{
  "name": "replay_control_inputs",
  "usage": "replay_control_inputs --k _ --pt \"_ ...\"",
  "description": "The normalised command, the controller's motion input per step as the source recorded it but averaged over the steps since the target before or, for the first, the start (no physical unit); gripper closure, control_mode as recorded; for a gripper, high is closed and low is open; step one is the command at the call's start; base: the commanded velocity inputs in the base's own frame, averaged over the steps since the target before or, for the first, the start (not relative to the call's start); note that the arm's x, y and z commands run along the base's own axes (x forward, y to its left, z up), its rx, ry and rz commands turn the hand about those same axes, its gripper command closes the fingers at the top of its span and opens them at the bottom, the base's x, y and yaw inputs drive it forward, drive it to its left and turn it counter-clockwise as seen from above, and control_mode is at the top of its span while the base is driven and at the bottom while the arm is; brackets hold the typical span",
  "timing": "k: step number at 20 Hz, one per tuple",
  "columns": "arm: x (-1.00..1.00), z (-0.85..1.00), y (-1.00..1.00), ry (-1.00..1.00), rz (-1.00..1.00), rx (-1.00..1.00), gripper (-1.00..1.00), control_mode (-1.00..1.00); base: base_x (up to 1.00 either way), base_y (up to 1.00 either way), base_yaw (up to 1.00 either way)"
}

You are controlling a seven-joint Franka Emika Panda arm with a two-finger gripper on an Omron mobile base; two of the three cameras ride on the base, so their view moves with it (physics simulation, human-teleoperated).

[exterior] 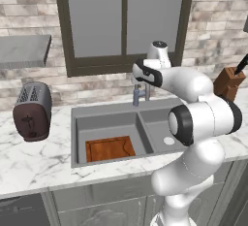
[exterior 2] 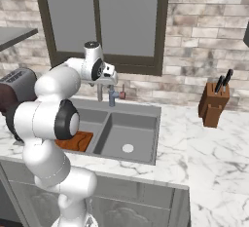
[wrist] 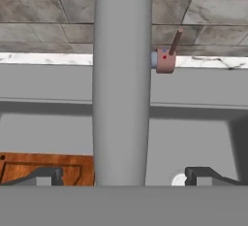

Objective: Turn on the sink faucet with hot water and rinse the cutting board for ten seconds, then turn off the faucet. Push the cutting board to reach the water if necessary.

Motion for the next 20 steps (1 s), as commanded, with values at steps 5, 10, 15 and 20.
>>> replay_control_inputs --k 5,10,15,20 --pt "0.09 -0.08 0.00 0.01 0.00 0.00 -1.00 -1.00 0.00 0.00 0.00" --pt "0.09 -0.10 0.04 0.02 0.00 0.00 -1.00 -1.00 0.00 0.00 0.00" --pt "0.14 -0.12 0.12 0.02 0.00 0.00 -1.00 -1.00 0.00 0.00 0.00" --pt "0.23 -0.19 0.14 0.02 0.00 0.00 -1.00 -1.00 0.00 0.00 0.00"
